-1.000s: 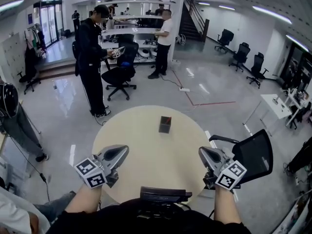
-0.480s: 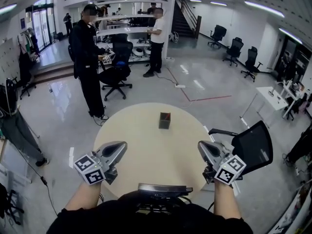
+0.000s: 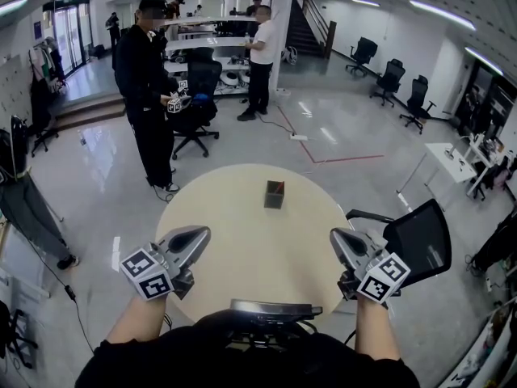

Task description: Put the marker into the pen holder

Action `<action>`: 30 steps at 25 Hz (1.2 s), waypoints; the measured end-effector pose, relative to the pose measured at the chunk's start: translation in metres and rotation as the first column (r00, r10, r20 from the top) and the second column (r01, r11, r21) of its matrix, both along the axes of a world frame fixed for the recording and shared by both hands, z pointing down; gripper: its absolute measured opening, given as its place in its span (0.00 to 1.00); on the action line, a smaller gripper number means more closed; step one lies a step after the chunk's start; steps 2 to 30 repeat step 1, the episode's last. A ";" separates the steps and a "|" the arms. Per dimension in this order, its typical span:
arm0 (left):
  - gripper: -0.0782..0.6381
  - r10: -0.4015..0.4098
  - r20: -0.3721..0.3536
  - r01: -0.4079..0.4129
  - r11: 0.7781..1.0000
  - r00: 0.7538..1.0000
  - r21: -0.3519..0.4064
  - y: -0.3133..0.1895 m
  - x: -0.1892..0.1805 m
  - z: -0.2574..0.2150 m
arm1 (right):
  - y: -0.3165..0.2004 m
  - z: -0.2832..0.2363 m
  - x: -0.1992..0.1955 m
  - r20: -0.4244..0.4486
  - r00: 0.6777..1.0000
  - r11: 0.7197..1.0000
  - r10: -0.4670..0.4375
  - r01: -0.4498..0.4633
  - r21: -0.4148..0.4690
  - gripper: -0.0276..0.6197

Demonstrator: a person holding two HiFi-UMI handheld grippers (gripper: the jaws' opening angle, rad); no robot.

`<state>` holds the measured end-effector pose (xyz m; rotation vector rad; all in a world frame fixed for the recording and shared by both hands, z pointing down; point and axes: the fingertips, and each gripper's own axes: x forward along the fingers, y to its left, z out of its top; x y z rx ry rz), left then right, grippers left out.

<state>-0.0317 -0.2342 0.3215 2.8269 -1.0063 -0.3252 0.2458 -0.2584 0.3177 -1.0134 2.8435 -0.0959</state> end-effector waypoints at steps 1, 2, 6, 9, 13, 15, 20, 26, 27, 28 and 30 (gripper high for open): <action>0.11 0.001 0.000 -0.001 1.000 1.000 0.000 0.000 -0.001 0.001 | 0.000 0.001 -0.001 -0.001 1.000 1.000 0.000 0.000 0.002 0.05; 0.11 0.001 0.000 -0.001 1.000 1.000 0.000 0.000 -0.001 0.001 | 0.000 0.001 -0.001 -0.001 1.000 1.000 0.000 0.000 0.002 0.05; 0.11 0.001 0.000 -0.001 1.000 1.000 0.000 0.000 -0.001 0.001 | 0.000 0.001 -0.001 -0.001 1.000 1.000 0.000 0.000 0.002 0.05; 0.11 0.001 0.000 -0.001 1.000 1.000 0.000 0.000 -0.001 0.001 | 0.000 0.001 -0.001 -0.001 1.000 1.000 0.000 0.000 0.002 0.05; 0.11 0.001 0.000 -0.001 1.000 1.000 0.000 0.000 -0.001 0.001 | 0.000 0.001 -0.001 -0.001 1.000 1.000 0.000 0.000 0.002 0.05; 0.11 0.001 0.000 -0.001 1.000 1.000 0.000 0.000 -0.001 0.001 | 0.000 0.001 -0.001 -0.001 1.000 1.000 0.000 0.000 0.002 0.05; 0.11 0.001 0.000 -0.001 1.000 1.000 0.000 0.000 -0.001 0.001 | 0.000 0.001 -0.001 -0.001 1.000 1.000 0.000 0.000 0.002 0.05; 0.11 0.001 0.000 -0.001 1.000 1.000 0.000 0.000 -0.001 0.001 | 0.000 0.001 -0.001 -0.001 1.000 1.000 0.000 0.000 0.002 0.05; 0.11 0.001 0.000 -0.001 1.000 1.000 0.000 0.000 -0.001 0.001 | 0.000 0.001 -0.001 -0.001 1.000 1.000 0.000 0.000 0.002 0.05; 0.11 0.001 0.000 -0.001 1.000 1.000 0.000 0.000 -0.001 0.001 | 0.000 0.001 -0.001 -0.001 1.000 1.000 0.000 0.000 0.002 0.05; 0.11 0.001 0.000 -0.001 1.000 1.000 0.000 0.000 -0.001 0.001 | 0.000 0.001 -0.001 -0.001 1.000 1.000 0.000 0.000 0.002 0.05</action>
